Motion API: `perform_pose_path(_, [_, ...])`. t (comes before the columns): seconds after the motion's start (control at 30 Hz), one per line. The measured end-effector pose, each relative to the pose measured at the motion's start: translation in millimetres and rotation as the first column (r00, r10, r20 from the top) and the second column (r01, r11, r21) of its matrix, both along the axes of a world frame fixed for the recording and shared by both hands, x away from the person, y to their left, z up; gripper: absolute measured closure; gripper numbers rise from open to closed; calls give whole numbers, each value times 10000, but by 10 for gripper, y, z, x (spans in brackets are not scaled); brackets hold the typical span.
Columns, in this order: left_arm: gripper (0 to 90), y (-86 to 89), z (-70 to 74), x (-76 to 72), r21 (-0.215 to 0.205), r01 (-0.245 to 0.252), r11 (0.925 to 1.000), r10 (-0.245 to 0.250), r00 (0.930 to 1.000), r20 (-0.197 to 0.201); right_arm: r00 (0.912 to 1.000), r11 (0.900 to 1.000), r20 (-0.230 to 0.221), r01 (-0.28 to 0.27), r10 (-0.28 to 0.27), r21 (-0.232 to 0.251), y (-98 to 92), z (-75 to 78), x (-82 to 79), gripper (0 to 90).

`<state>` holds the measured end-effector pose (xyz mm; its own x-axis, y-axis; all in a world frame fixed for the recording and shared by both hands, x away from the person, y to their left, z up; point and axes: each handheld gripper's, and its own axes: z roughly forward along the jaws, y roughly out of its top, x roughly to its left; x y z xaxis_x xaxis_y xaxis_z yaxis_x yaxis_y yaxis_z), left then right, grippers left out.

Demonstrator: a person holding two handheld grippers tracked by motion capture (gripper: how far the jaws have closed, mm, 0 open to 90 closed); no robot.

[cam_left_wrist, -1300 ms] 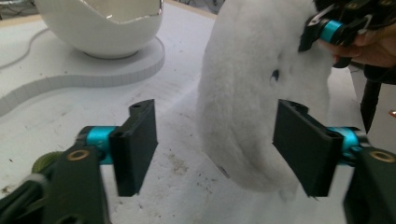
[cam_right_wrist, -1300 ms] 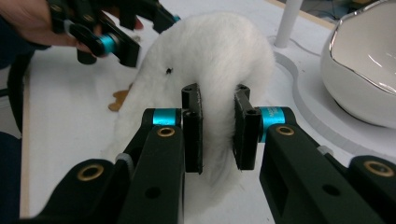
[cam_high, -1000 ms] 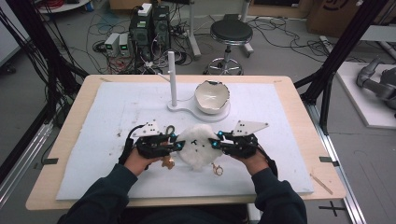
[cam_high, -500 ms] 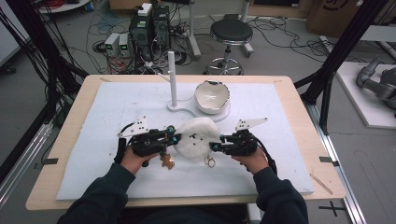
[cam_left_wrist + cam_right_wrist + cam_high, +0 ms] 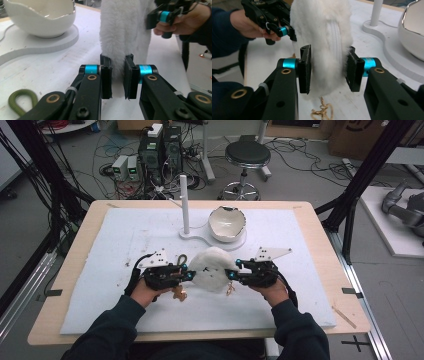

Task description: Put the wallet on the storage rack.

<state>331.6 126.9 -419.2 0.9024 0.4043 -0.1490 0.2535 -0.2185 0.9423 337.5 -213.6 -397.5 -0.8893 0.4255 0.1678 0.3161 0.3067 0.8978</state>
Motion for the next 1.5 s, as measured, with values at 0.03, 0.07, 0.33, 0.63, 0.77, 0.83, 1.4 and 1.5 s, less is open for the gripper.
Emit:
perform_pose_path(0.03, [790,-15,-4,-6,27,28,10000,-28,10000,3,9999,9999,-83,-61,62,117,12,-7,6,628])
perform_pose_path(0.07, [789,-15,-4,-6,27,28,10000,-28,10000,3,9999,10000,-128,-54,55,73,15,-6,2,661])
perform_pose_path(0.33, [516,44,-5,58,260,-1313,9910,1319,9910,-246,9938,9992,1066,338,-311,-235,-25,116,-46,764])
perform_pose_path(0.63, [308,519,68,151,100,-3241,9460,3240,9460,102,9654,9865,2498,1080,-746,-1228,-83,449,62,763])
perform_pose_path(0.77, [238,662,74,175,22,-3655,9308,3654,9307,172,9583,9821,2743,1227,-798,-1428,-75,600,158,763])
perform_pose_path(0.83, [217,738,74,187,-60,-3880,9216,3880,9213,253,9487,9779,3047,1378,-846,-1573,-70,762,261,763])
perform_pose_path(1.4, [218,940,47,223,79,-4285,9035,4280,9032,306,9183,9441,3805,2154,-1089,-2496,81,1178,961,763])
perform_pose_path(1.5, [218,942,41,226,104,-4305,9026,4301,9025,238,9121,9349,3972,2242,-1018,-2752,117,1186,1085,763])
